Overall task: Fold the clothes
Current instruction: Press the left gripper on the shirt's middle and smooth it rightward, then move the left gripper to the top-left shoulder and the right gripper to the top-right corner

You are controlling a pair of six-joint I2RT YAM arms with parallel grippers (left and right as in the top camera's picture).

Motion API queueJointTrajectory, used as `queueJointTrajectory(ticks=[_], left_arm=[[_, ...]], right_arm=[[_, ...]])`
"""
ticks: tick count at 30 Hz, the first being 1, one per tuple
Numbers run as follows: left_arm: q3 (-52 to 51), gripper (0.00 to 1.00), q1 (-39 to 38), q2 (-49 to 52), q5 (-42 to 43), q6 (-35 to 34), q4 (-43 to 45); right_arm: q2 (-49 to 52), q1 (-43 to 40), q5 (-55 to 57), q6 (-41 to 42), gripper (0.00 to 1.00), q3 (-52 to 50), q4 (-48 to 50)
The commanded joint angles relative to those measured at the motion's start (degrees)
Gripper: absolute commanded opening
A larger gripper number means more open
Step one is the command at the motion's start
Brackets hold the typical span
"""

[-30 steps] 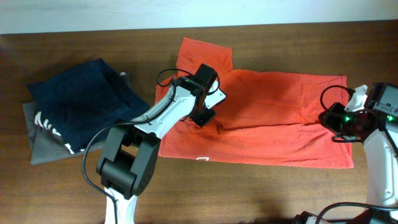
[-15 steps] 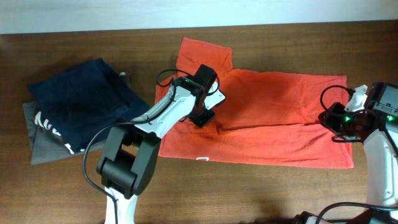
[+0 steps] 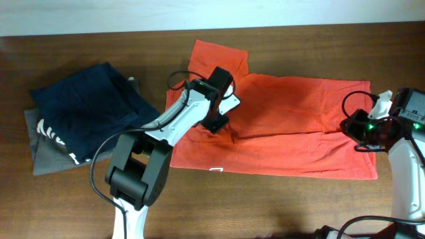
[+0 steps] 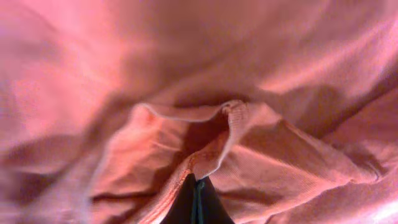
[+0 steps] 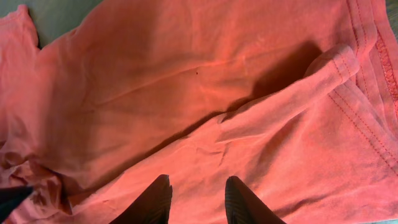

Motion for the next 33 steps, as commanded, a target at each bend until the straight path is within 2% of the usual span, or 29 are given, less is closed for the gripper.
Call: queueJointTrajectory(ticks=[1, 6, 12, 17, 27, 29, 31, 33], left_arm=[[2.4, 0.00, -0.1, -0.7, -1.5, 3.7, 1.3], [2.3, 0.00, -0.4, -0.7, -0.6, 6.9, 3.6], [2.3, 0.00, -1.6, -0.7, 1.2, 14.4, 5.9], [2.2, 0.00, -2.4, -0.7, 6.6, 21.9, 5.9], [2.2, 0.01, -2.8, -0.1, 7.1, 26.9, 6.6], [2.2, 0.17, -2.8, 0.0, 7.0, 26.8, 6.7], [2.4, 0.21, -2.8, -0.3, 4.7, 25.9, 7.0], [3.7, 0.22, -2.6, -0.8, 0.5, 21.4, 7.2]], right_arm=[[0.3, 0.0, 0.8, 0.0, 0.34, 0.5, 0.2], [0.3, 0.0, 0.7, 0.0, 0.34, 0.5, 0.2], [0.3, 0.0, 0.7, 0.0, 0.34, 0.5, 0.2], [0.3, 0.0, 0.7, 0.0, 0.34, 0.5, 0.2], [0.3, 0.0, 0.7, 0.0, 0.34, 0.5, 0.1], [0.3, 0.0, 0.7, 0.0, 0.34, 0.5, 0.1], [0.3, 0.0, 0.7, 0.0, 0.34, 0.5, -0.1], [0.3, 0.0, 0.7, 0.0, 0.34, 0.5, -0.1]])
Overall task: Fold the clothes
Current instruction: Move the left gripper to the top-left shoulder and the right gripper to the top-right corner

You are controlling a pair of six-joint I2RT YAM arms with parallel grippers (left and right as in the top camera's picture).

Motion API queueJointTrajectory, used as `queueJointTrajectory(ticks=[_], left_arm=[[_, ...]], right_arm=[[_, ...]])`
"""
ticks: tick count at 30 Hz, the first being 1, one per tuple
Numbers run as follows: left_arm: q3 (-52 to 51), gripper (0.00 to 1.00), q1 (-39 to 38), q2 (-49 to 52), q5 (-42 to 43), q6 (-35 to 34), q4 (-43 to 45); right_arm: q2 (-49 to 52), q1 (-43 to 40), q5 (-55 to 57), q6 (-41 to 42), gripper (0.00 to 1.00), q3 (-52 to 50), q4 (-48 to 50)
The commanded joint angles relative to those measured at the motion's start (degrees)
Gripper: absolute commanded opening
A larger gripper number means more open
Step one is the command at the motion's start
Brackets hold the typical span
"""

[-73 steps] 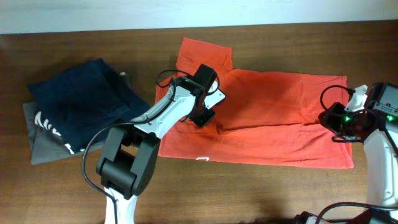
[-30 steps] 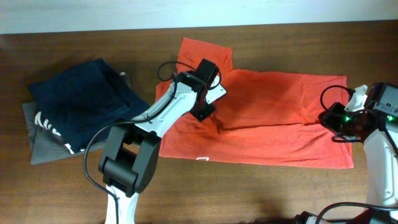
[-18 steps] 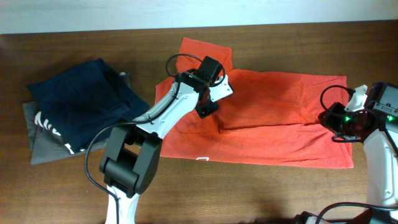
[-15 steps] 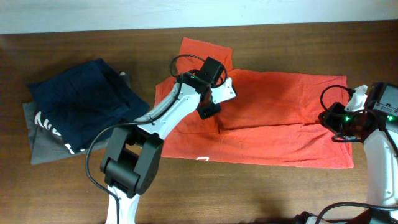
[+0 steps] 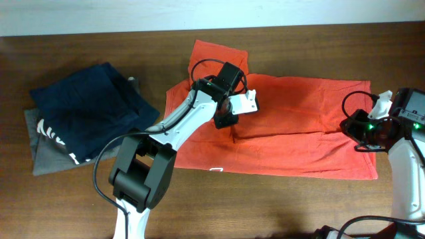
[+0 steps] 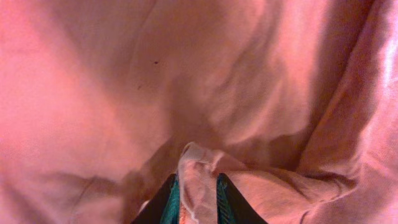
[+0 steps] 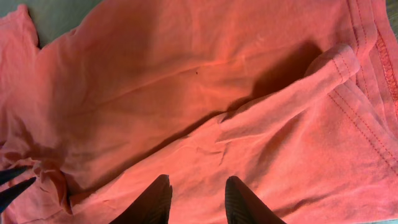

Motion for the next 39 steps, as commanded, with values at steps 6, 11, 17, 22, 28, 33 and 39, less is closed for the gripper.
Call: queueJointTrajectory(ticks=[6, 11, 17, 22, 28, 33, 39], left_arm=[[9.4, 0.72, 1.9, -3.3, -7.4, -17.3, -3.0], [13.3, 0.81, 6.7, -4.0, -6.2, -25.4, -1.6], [13.4, 0.81, 16.5, -2.6, 14.2, -30.9, 7.9], [13.4, 0.72, 23.1, 1.4, 26.3, -39.8, 17.5], [13.5, 0.70, 25.0, 5.8, 27.6, -45.5, 28.0], [13.5, 0.70, 24.6, 8.5, 27.5, -46.1, 28.9], [13.5, 0.70, 24.6, 9.6, 27.1, -46.1, 28.3]], right_arm=[[0.3, 0.0, 0.7, 0.0, 0.34, 0.5, 0.0], [0.3, 0.0, 0.0, 0.0, 0.44, 0.5, 0.0], [0.3, 0.1, -5.9, 0.0, 0.49, 1.4, 2.0], [2.4, 3.2, -6.6, 0.0, 0.53, 5.1, 5.6], [14.0, 8.0, -6.0, 0.0, 0.58, 13.6, 11.3], [27.9, 7.4, -5.9, 0.0, 0.61, 26.8, 11.0], [40.3, 3.7, -4.8, -0.2, 0.62, 40.1, 9.8]])
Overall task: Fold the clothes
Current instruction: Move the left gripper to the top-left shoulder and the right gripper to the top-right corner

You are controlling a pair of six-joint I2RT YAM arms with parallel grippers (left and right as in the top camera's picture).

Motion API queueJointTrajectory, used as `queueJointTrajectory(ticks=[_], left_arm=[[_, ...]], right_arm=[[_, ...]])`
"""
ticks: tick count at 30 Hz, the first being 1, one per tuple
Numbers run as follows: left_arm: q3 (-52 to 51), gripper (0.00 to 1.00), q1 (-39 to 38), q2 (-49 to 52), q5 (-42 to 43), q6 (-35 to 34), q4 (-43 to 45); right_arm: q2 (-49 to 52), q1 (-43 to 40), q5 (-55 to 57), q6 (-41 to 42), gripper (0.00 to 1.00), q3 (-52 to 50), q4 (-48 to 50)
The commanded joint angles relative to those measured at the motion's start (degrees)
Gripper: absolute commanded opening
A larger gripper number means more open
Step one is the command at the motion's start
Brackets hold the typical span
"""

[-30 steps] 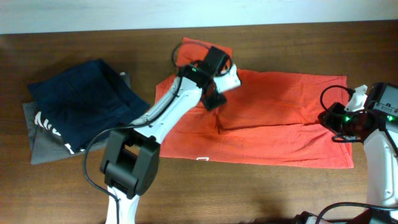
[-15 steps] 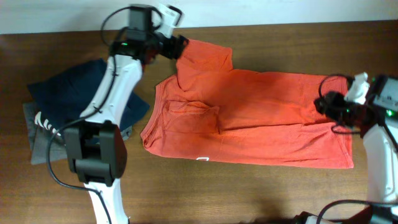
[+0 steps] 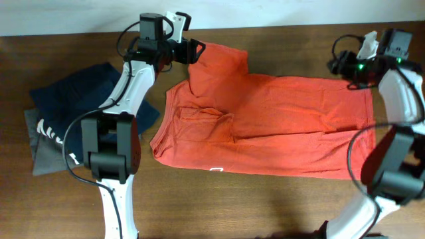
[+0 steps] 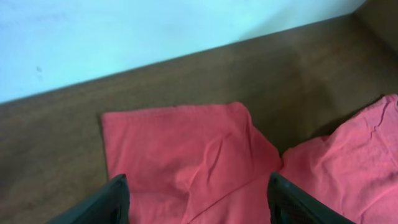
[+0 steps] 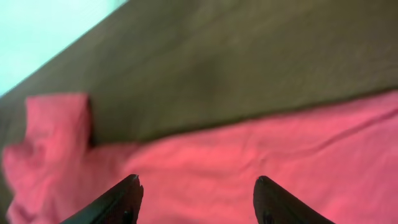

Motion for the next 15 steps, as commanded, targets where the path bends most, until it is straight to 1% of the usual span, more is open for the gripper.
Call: queueJointTrajectory(ticks=[1, 4, 9, 15], left_arm=[[0.5, 0.70, 0.2, 0.7, 1.4, -1.0, -0.3], [0.5, 0.70, 0.2, 0.7, 1.4, -1.0, -0.8], [0.5, 0.70, 0.1, 0.7, 1.4, -1.0, -2.8], [0.5, 0.71, -0.1, 0.7, 1.4, -1.0, -4.4]], right_arm=[[4.9, -3.1, 1.5, -0.1, 0.62, 6.5, -0.9], [7.8, -5.9, 1.9, -0.1, 0.62, 8.7, -0.5], [10.3, -10.6, 2.9, -0.1, 0.63, 8.8, 1.7], [14.1, -12.9, 2.9, -0.2, 0.63, 8.8, 3.4]])
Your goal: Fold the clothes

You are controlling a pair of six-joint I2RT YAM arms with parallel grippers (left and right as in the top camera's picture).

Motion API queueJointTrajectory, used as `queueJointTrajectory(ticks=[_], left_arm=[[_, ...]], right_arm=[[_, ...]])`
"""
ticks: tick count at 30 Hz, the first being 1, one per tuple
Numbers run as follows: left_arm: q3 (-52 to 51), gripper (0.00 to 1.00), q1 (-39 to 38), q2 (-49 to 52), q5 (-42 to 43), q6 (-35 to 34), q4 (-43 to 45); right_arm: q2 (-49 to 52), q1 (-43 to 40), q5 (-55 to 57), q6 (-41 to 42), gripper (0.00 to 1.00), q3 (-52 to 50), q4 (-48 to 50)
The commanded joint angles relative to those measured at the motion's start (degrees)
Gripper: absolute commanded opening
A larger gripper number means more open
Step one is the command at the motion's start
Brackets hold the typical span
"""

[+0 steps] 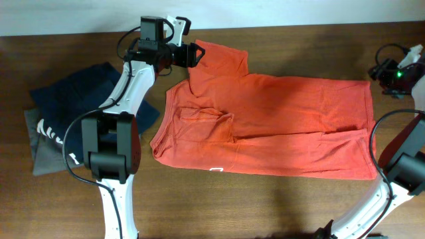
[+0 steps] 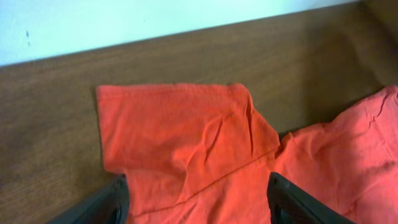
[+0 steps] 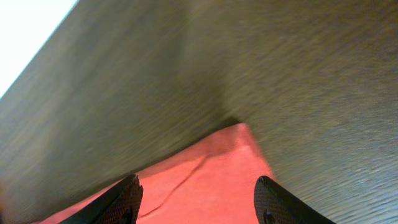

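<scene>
An orange-red T-shirt [image 1: 279, 123] lies spread flat on the brown table [image 1: 279, 206]. Its back left sleeve [image 2: 180, 127] sticks out toward the wall. My left gripper [image 1: 193, 54] hovers at that sleeve, open wide [image 2: 196, 205], with the sleeve cloth between the spread fingers [image 2: 109, 202] and nothing held. At the shirt's back right corner [image 3: 214, 165] is my right gripper [image 1: 380, 70], also open [image 3: 199, 208] and holding nothing. A sleeve patch [image 1: 207, 125] lies folded onto the shirt's left part.
A dark navy garment [image 1: 86, 106] lies on a grey one [image 1: 41, 158] at the table's left. The white wall [image 1: 279, 12] runs along the back edge. Both arms reach along the table's sides to the back.
My right gripper has moved from the shirt's back hem out to its back right corner. The left gripper has edged slightly closer to the sleeve. Both stay open, and the shirt lies as before.
At first my left gripper was shut on a bunched fold in the shirt's middle, and the right hovered open over the right hem. Then the left stood open around the fold. Later both were open at the back edge, shirt flatter; now each is at a back corner.
</scene>
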Motion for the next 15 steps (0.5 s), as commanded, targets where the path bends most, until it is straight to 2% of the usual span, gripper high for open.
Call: queueJointTrajectory(ticks=[1, 15], left_arm=[[0.5, 0.71, -0.1, 0.6, 1.4, -0.4, -0.2], [0.5, 0.71, -0.1, 0.6, 1.4, -0.4, -3.1]], right_arm=[[3.2, 0.4, 0.4, -0.2, 0.63, 1.3, 1.1], [8.5, 1.0, 2.6, 0.4, 0.63, 1.3, 6.2]])
